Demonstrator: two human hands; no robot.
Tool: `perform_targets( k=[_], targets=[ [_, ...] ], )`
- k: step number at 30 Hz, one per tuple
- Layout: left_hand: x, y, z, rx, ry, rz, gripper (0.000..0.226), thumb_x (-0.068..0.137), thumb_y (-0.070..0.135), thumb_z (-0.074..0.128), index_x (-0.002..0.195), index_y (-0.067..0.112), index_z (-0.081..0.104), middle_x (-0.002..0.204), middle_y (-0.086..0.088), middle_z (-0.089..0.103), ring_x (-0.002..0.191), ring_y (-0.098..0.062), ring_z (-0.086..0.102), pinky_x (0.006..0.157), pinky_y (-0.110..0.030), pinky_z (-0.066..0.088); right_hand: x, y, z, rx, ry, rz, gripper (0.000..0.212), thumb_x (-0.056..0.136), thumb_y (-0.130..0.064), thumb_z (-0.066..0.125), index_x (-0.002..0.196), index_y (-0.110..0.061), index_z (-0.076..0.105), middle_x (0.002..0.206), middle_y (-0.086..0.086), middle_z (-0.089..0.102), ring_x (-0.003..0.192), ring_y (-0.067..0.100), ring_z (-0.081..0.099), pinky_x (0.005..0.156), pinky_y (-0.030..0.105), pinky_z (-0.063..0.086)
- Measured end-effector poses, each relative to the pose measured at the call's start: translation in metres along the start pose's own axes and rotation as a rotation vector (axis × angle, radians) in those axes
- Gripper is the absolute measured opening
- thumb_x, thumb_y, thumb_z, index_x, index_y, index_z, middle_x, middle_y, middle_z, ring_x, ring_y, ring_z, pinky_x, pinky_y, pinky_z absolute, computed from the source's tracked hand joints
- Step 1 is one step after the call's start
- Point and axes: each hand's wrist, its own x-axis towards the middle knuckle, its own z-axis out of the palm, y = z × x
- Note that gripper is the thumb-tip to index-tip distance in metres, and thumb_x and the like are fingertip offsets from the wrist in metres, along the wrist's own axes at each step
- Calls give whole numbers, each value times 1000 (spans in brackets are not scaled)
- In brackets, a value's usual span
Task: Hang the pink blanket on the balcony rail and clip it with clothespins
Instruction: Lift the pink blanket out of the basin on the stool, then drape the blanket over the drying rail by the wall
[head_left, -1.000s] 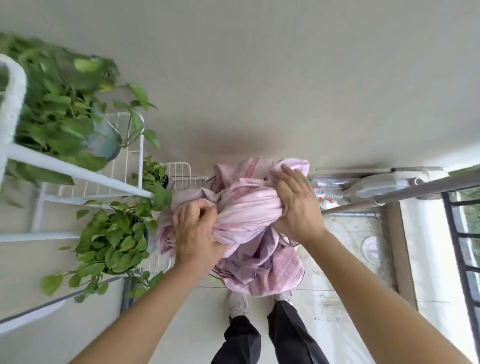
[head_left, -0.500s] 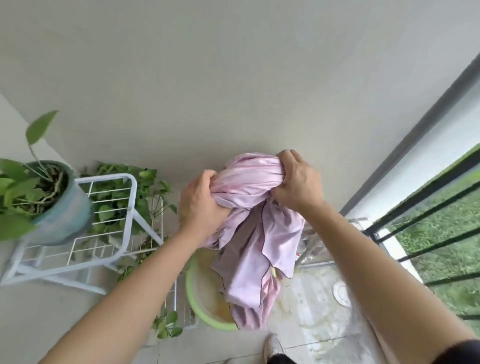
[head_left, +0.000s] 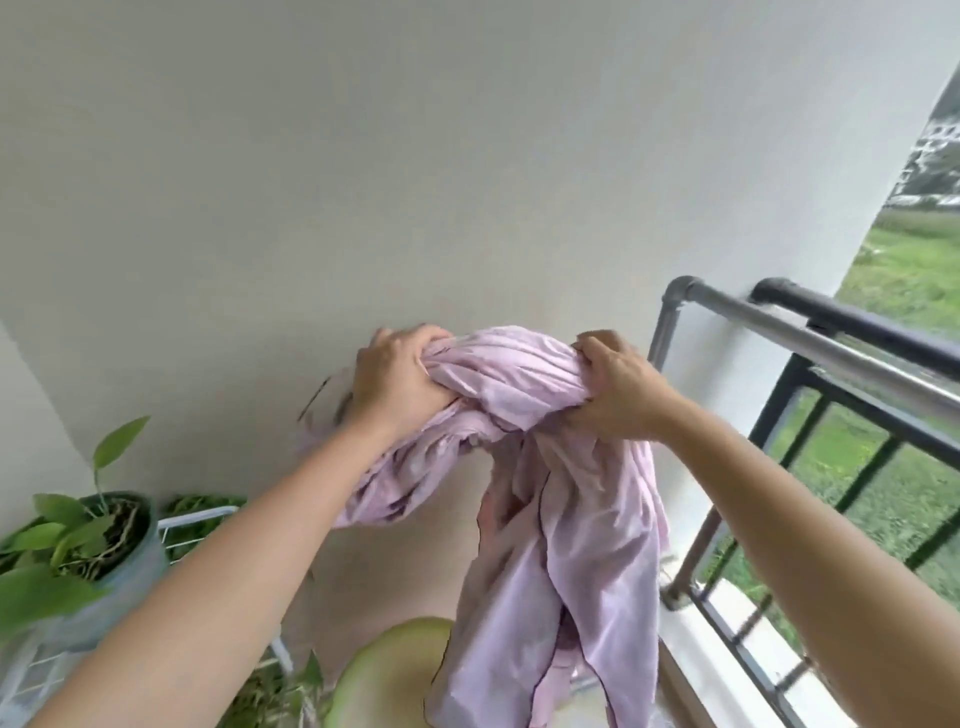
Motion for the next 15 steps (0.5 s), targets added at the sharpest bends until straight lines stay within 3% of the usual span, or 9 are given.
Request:
perform_targets(
  k=[3,6,7,9,10,12,15],
  targets=[
    [20,29,-10,24,91,61,38,66,44,70,100,28,66,95,3,71,91,-30,57,78,-38,50,-15,9,-2,216,-169,-13,119,60,-51,89,153,-26,19,148,3,36,136,22,38,114,38,34],
    [26,60,-8,66,129,155,38,66,42,70,100,27,64,95,6,70,88,-27,55,76,-39,47,-23,10,-2,454,-122,-95,139,58,-50,91,157,-17,-1,158,1,21,146,13,22,119,32,22],
    [25,71,-6,88,131,199,39,65,43,68,101,27,64,95,7,69,88,-26,55,77,-39,46,-24,10,-5,495,-98,-114,137,57,-49,91,157,-16,3,157,-2,25,144,9,25,118,29,24],
    [23,86,-2,136,102,292,42,66,44,66,104,27,63,97,8,68,89,-25,54,78,-38,43,-22,18,-14,516,-63,-118,100,56,-43,88,141,-17,43,136,-5,56,122,8,53,102,30,45],
    [20,88,0,152,79,332,44,67,45,65,107,26,63,98,8,66,89,-25,54,79,-38,42,-23,22,-18,499,-37,-103,71,56,-43,83,118,-17,58,111,-4,67,100,10,61,88,34,53],
    [7,83,6,144,33,336,56,68,52,60,117,25,62,104,7,64,95,-25,53,84,-37,41,-26,32,-19,499,29,-64,39,56,-40,72,84,-17,57,78,-4,62,71,11,54,68,35,50],
    [-32,58,22,-22,16,125,87,65,69,62,137,22,49,132,9,51,123,-14,43,104,-32,32,-33,38,-13,582,108,-43,26,59,-32,69,76,-27,51,71,-12,56,66,8,52,61,29,45]
  ],
)
